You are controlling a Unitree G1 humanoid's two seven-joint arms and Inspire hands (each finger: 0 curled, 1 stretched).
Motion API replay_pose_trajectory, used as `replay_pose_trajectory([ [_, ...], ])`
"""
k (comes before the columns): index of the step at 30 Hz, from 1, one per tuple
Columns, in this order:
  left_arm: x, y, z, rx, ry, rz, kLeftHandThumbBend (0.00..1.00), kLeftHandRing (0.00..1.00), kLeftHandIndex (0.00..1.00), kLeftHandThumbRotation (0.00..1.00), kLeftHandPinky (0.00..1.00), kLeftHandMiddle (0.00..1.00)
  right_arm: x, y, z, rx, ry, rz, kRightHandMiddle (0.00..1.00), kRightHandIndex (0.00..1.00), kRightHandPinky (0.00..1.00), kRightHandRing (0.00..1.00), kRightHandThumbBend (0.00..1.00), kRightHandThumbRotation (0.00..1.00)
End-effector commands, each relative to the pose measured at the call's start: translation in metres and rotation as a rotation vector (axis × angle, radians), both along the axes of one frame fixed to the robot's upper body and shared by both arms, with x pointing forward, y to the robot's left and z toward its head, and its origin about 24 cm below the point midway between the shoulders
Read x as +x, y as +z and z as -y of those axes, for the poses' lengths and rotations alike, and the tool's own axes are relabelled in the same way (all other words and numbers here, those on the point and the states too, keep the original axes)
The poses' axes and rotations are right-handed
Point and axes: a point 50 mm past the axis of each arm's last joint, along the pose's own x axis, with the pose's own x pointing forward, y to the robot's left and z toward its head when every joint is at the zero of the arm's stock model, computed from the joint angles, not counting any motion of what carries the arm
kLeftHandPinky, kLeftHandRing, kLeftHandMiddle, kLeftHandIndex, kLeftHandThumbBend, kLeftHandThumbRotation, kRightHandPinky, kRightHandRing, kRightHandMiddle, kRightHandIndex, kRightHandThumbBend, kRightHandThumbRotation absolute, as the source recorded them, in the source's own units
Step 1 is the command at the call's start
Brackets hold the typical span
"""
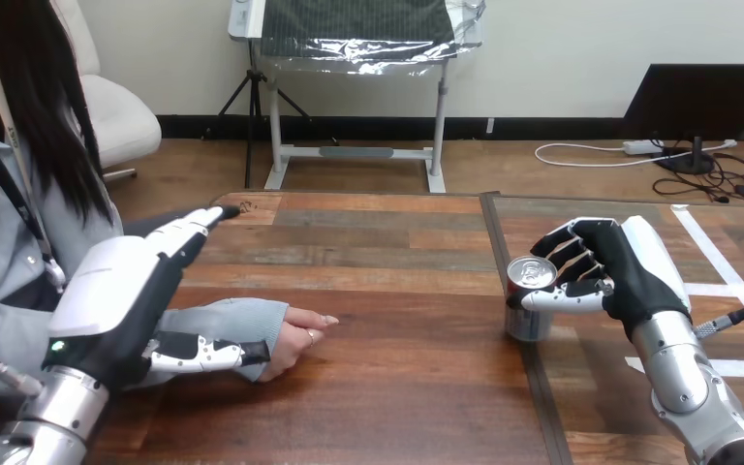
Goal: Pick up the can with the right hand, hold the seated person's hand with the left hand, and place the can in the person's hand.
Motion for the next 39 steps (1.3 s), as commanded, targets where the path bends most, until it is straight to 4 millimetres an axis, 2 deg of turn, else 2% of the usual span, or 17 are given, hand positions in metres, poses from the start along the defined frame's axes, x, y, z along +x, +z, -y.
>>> replay_pose_trajectory([
  [1,0.017,0.015,0.002,0.042,-0.016,0.056,1.0,0.89,0.91,0.38,0.79,0.91,0.022,0.037,-0.011,0.043,0.035,0.154,0.52,0.54,0.43,0.47,0.8,0.0],
  [22,0.033,0.008,0.001,0.237,-0.034,-0.028,1.0,0.9,0.89,0.35,0.85,0.89,0.023,0.04,-0.014,0.046,0.056,0.169,0.51,0.54,0.42,0.46,0.8,0.0],
  [39,0.046,0.004,-0.001,0.41,-0.056,-0.087,1.0,0.85,0.84,0.29,0.83,0.85,0.023,0.04,-0.015,0.042,0.064,0.171,0.51,0.54,0.42,0.46,0.79,0.0],
])
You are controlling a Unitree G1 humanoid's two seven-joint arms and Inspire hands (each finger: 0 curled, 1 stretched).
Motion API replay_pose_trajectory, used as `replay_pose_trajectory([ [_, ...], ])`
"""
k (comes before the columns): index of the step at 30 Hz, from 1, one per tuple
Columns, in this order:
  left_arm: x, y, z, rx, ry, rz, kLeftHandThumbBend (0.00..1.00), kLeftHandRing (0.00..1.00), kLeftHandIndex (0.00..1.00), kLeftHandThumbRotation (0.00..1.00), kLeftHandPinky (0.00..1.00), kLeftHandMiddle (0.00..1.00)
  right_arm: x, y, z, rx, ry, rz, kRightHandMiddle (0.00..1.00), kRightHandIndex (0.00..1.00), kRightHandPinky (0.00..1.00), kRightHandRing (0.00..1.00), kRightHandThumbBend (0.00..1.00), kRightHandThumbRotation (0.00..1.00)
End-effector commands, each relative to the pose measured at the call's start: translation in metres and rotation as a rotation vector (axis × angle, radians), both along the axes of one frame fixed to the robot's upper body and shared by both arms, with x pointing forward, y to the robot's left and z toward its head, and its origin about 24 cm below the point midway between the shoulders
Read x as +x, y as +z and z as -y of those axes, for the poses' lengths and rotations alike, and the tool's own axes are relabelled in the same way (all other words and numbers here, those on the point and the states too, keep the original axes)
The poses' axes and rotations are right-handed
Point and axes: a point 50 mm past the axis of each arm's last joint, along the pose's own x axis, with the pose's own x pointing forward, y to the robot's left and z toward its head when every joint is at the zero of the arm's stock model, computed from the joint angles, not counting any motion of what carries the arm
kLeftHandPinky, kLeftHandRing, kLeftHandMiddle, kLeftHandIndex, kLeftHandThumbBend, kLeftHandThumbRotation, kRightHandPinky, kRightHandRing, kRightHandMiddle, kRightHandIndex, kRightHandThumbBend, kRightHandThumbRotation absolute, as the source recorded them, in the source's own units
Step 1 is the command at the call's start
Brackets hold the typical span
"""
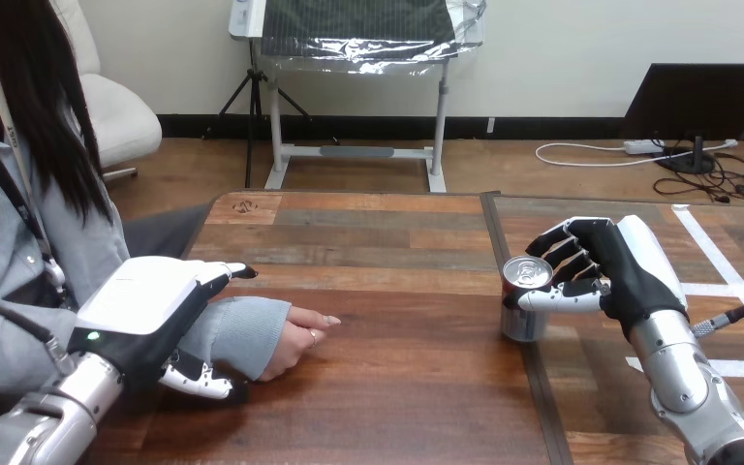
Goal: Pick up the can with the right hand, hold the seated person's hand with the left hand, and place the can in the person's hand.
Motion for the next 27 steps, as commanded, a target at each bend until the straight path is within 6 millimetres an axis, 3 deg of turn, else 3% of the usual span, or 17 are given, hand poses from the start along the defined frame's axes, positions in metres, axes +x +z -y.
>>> replay_pose_trajectory([
  [1,0.022,0.024,0.001,0.069,-0.026,0.073,1.0,0.85,0.83,0.28,0.83,0.84,0.022,0.039,-0.013,0.034,0.043,0.17,0.51,0.54,0.42,0.46,0.79,0.0],
  [27,0.032,0.019,-0.009,0.211,-0.013,0.032,1.0,0.8,0.8,0.18,0.78,0.8,0.021,0.037,-0.013,0.05,0.045,0.163,0.51,0.54,0.43,0.46,0.79,0.0],
])
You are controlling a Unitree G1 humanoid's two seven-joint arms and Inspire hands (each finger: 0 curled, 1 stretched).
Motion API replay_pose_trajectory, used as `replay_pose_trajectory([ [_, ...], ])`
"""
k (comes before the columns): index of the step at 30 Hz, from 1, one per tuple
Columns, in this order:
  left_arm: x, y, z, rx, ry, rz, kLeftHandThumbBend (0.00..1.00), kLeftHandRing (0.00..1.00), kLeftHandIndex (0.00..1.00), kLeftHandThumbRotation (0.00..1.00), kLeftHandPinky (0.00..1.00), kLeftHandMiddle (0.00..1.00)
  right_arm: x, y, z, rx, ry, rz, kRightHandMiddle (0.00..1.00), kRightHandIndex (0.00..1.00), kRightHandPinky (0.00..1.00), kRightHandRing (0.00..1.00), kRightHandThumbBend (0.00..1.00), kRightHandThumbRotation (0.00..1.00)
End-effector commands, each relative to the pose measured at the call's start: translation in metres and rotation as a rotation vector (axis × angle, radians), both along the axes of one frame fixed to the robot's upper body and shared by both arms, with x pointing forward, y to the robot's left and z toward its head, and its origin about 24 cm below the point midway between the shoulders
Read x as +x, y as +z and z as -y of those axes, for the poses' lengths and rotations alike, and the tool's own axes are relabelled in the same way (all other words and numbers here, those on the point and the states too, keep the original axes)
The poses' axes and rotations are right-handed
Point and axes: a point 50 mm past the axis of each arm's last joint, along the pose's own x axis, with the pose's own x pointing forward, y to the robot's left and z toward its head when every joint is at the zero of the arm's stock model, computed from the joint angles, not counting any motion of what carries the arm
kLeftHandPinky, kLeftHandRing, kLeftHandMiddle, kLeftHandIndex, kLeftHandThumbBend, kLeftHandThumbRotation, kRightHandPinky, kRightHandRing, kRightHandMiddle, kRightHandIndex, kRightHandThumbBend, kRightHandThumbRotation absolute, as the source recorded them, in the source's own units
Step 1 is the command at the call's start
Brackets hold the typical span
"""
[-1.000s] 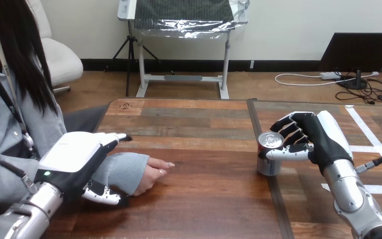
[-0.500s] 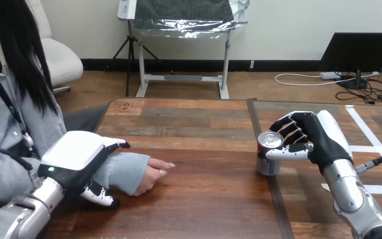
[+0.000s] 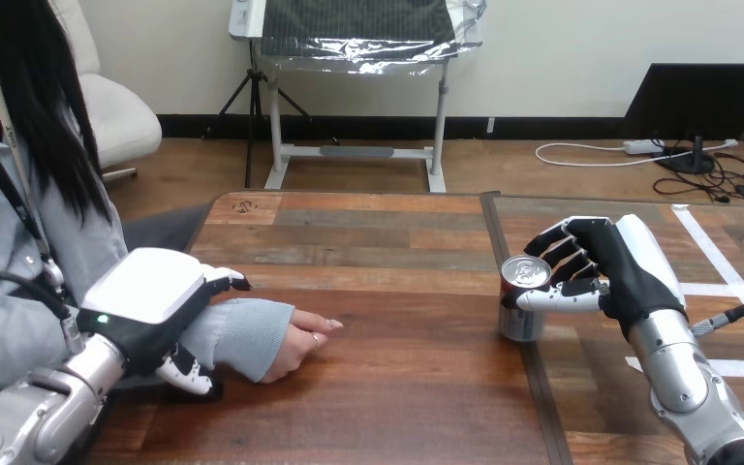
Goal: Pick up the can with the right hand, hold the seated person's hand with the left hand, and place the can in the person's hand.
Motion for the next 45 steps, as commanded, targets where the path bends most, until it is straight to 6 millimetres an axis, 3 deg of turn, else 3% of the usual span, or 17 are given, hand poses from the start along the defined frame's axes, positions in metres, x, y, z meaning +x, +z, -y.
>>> replay_pose_trajectory([
  [1,0.0151,0.018,-0.0062,0.044,0.006,0.06,1.0,0.8,0.8,0.18,0.77,0.79,0.0213,0.0366,-0.0123,0.045,0.036,0.161,0.51,0.54,0.43,0.46,0.79,0.0],
  [14,0.0183,0.0142,-0.009,0.063,0.036,0.05,1.0,0.78,0.78,0.16,0.72,0.77,0.0215,0.037,-0.014,0.051,0.042,0.163,0.51,0.54,0.41,0.45,0.79,0.0],
  [29,0.019,0.0164,-0.0065,0.009,0.032,0.064,1.0,0.62,0.7,0.08,0.55,0.67,0.0218,0.0375,-0.0149,0.057,0.048,0.163,0.51,0.54,0.42,0.45,0.79,0.0],
  [45,0.0185,0.0177,-0.0027,-0.005,0.017,0.071,1.0,0.54,0.64,0.01,0.48,0.59,0.0217,0.0407,-0.0165,0.079,0.069,0.184,0.5,0.54,0.4,0.44,0.78,0.0],
])
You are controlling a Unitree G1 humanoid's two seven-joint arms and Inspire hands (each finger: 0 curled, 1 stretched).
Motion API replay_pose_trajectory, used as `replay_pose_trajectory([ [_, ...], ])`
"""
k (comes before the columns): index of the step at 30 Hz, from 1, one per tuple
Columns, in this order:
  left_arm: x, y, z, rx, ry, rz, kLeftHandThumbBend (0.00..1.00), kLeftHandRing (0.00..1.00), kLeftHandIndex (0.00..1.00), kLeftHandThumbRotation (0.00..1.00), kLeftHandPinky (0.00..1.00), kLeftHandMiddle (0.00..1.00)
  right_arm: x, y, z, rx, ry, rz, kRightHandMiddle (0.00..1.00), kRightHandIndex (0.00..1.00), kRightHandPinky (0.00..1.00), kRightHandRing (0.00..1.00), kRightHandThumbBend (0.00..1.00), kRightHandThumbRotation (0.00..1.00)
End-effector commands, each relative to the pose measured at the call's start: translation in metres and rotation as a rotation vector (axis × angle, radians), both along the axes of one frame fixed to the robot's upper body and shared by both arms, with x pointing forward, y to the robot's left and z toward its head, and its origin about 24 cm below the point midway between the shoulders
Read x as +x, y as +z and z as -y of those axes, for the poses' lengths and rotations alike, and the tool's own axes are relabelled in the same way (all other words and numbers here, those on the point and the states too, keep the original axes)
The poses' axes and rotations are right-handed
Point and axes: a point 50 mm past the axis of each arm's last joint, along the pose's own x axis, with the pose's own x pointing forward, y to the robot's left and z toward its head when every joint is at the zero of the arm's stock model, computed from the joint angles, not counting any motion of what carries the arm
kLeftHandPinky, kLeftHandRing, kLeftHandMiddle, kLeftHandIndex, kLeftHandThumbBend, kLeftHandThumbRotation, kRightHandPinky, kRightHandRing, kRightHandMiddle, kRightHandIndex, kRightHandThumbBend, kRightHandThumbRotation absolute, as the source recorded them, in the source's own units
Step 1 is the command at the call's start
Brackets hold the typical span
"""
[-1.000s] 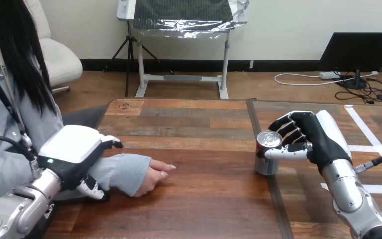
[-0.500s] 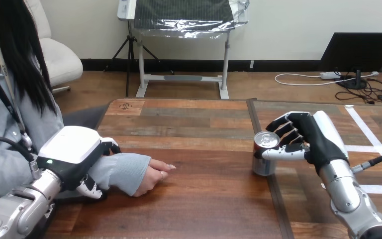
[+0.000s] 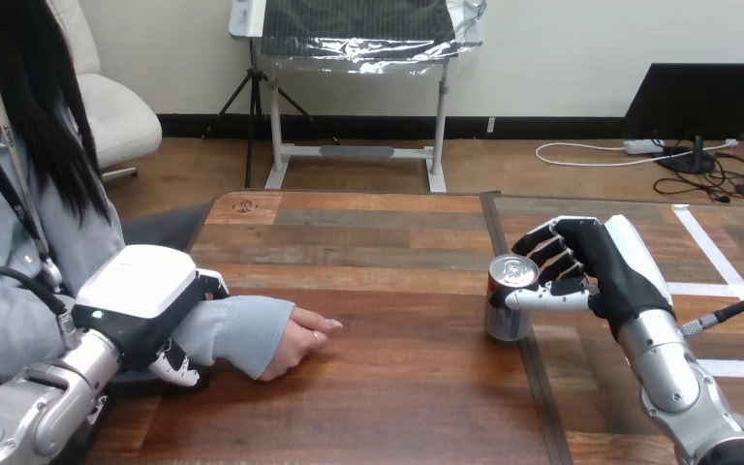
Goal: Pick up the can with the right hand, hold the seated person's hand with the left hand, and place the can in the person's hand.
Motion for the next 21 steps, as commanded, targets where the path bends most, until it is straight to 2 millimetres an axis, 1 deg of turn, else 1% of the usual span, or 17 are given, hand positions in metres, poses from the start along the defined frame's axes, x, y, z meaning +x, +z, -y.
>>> replay_pose_trajectory([
  [1,0.0129,0.0198,0.0032,-0.016,-0.019,0.075,1.0,0.53,0.63,0.01,0.48,0.58,0.021,0.0417,-0.0084,0.038,0.039,0.184,0.5,0.54,0.4,0.44,0.78,0.0],
  [21,0.0115,0.0178,0.0045,-0.054,-0.022,0.073,1.0,0.51,0.6,0.0,0.47,0.55,0.0207,0.0451,-0.0089,0.056,0.06,0.198,0.5,0.54,0.39,0.44,0.78,0.0],
])
